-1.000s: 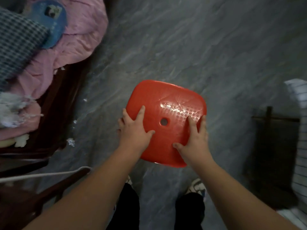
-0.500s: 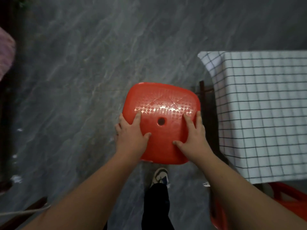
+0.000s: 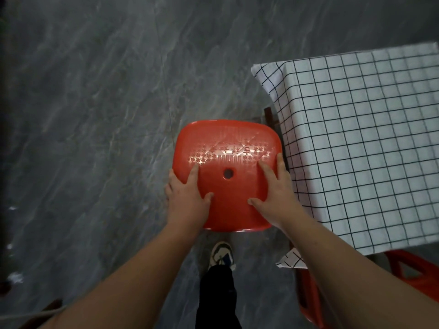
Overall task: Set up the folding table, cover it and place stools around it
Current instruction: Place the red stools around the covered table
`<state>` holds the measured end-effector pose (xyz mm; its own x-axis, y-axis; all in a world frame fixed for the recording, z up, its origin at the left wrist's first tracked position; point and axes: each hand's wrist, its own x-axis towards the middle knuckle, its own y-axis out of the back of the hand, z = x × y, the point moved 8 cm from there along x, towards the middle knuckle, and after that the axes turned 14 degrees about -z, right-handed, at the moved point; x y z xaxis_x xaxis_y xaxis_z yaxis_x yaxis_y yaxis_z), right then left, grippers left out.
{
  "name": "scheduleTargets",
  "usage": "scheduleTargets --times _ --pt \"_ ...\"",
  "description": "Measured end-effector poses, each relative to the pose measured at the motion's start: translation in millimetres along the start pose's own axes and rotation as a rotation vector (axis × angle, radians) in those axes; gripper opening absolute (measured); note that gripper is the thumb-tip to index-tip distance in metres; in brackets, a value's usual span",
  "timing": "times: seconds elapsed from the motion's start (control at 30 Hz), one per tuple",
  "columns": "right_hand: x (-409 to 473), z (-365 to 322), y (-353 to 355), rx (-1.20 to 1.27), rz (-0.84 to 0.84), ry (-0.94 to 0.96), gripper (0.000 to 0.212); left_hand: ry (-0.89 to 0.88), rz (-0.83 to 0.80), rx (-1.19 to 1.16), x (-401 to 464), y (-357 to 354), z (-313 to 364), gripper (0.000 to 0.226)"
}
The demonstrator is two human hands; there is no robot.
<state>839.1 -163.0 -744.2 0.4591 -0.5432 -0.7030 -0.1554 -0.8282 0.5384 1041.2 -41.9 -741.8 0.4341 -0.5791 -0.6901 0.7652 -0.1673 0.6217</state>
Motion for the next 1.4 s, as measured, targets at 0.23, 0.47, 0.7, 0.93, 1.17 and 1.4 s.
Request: scheduleTargets --times 0.23,0.47,0.7,0.93,1.17,1.4 --pt "10 -3 -1 -0.050 -0.036 -0.039 0.105 0.029 -0.032 0.004 5 -4 0 0.085" --pt "-13 -22 6 -0.173 -0.070 -0.121 0.094 0.033 -0.243 0.042 0 20 -2 0.082" --pt "-74 -73 30 -0.172 -0.017 -0.049 0.079 -0.071 -0.244 0.160 -35 103 28 0.071" --pt "-74 -82 23 0.018 0.076 -0.168 0.081 -0.267 -0.272 0.277 -10 111 65 0.069" --pt "-51 -94 16 0.126 0.173 -0.359 0.081 -0.486 -0.423 0.405 69 107 115 0.065" --pt "-38 -125 20 0.387 0.381 -0.583 0.072 -0.678 -0.629 0.724 110 111 147 0.068"
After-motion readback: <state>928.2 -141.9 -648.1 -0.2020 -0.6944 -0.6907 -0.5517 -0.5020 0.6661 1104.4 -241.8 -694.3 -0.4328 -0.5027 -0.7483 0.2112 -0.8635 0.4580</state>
